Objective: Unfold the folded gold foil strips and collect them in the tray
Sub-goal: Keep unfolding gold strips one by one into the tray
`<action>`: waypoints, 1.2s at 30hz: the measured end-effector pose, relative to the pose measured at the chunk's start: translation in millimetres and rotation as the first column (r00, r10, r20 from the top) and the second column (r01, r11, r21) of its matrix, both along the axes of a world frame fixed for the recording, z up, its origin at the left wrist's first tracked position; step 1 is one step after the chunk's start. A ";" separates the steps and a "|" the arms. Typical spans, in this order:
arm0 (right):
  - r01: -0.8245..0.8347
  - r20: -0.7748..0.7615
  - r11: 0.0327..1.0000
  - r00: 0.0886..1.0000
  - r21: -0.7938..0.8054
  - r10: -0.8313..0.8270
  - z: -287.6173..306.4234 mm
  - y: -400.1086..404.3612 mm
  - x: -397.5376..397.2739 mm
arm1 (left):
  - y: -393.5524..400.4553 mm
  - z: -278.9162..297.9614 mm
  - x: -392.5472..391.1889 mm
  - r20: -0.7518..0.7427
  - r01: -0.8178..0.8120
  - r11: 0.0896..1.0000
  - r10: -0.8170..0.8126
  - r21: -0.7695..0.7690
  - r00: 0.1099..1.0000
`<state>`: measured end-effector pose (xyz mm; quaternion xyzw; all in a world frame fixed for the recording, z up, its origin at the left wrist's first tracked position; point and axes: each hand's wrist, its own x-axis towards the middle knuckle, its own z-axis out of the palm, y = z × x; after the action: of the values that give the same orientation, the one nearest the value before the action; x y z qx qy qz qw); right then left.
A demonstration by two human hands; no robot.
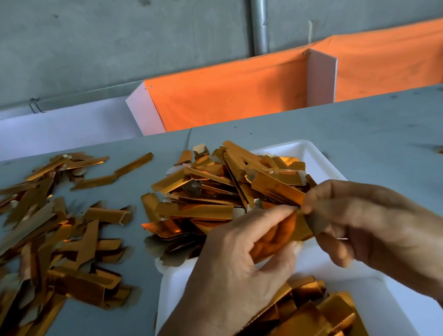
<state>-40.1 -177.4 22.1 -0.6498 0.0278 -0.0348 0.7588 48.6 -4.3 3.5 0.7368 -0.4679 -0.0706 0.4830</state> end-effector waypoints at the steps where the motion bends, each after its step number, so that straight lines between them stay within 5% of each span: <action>1: -0.051 0.002 0.992 0.999 0.116 0.051 -0.8 -3.9 -0.4 | 0.6 0.3 0.2 -0.011 -0.006 1.000 0.006 -0.007 1.000; 7: -0.100 -0.020 0.954 0.994 0.282 0.110 -7.9 -4.6 5.1 | 1.5 1.2 -0.1 0.011 -0.004 1.000 0.004 -0.011 1.000; 19: 0.017 -0.084 0.999 0.996 0.036 -0.014 -2.6 -3.7 1.6 | 1.3 -0.8 -0.4 0.067 -0.033 0.999 0.033 -0.005 0.997; 28: 0.106 -0.007 0.984 0.994 -0.145 -0.108 -6.5 5.1 3.9 | -1.0 2.7 -1.7 0.288 -0.089 0.994 0.066 0.068 0.955; 36: -0.060 -0.015 0.993 0.998 0.103 0.062 -6.5 -8.0 1.4 | -1.2 1.8 -0.3 0.113 0.027 1.000 -0.026 -0.004 0.993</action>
<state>-38.6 -185.4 15.6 -0.6107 0.0166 -0.0041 0.7917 48.3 -5.4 5.4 0.7320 -0.5043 -0.0340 0.4568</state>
